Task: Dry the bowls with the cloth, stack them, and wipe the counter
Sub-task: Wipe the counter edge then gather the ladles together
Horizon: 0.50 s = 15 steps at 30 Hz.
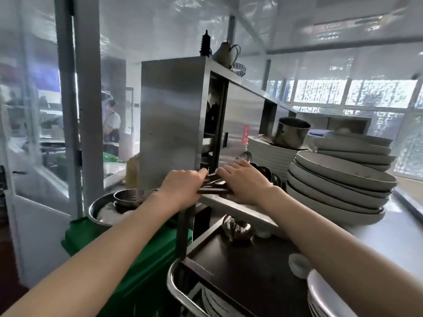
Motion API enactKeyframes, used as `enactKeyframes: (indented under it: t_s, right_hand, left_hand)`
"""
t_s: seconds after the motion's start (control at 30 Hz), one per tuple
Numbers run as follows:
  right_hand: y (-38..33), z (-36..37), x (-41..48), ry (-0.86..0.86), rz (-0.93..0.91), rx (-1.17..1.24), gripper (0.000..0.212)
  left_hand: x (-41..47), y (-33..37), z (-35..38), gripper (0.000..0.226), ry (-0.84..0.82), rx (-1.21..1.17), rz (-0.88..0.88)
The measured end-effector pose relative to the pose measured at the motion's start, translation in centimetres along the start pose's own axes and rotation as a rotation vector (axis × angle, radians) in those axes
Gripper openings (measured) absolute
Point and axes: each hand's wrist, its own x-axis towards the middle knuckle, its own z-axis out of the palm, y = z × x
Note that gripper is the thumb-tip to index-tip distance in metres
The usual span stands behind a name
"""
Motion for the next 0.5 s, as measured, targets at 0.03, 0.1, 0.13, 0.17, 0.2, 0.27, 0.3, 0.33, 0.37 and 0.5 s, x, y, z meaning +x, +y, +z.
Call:
enactKeyframes:
  t_s: [0.03,0.1,0.13,0.17,0.2,0.27,0.3,0.33,0.37,0.5]
  right_hand:
    - [0.5,0.8,0.8,-0.019,-0.001,-0.021,0.063]
    - [1.5,2.4,1.9,-0.043,-0.003,-0.06,0.067]
    - [2.1,3.2,2.5,-0.044,-0.003,-0.077,0.067]
    - [2.7,4.1,2.9,-0.044,-0.002,-0.085,0.067]
    - [3.3,4.9,3.4,-0.046,0.0,-0.084,0.067]
    - [4.5,6.9,4.2,-0.053,0.006,-0.084,0.067]
    - [5.2,7.9,4.7,-0.064,0.01,-0.09,0.067]
    - [5.9,8.8,5.1,-0.075,0.013,-0.095,0.066]
    - [6.7,9.8,5.5,-0.09,0.014,-0.093,0.065]
    - [9.4,13.0,6.9,-0.13,-0.003,-0.081,0.046]
  left_hand:
    - [0.9,-0.3,0.9,0.035,0.005,0.003,-0.009]
    - [2.7,-0.6,2.6,0.033,0.015,-0.005,-0.012]
    - [3.7,-0.7,3.4,0.032,0.023,-0.007,-0.009]
    - [4.6,-0.7,4.2,0.031,0.03,-0.003,-0.006]
    - [5.5,-0.6,4.9,0.033,0.031,0.003,-0.001]
    - [7.4,-0.4,6.3,0.036,0.033,0.014,0.011]
    - [8.3,-0.2,7.0,0.035,0.03,0.014,0.01]
    - [9.2,0.1,7.6,0.033,0.022,0.008,0.006]
    - [10.1,0.4,8.3,0.032,0.01,0.004,0.001]
    - [13.4,1.8,10.9,0.031,-0.052,-0.035,-0.042]
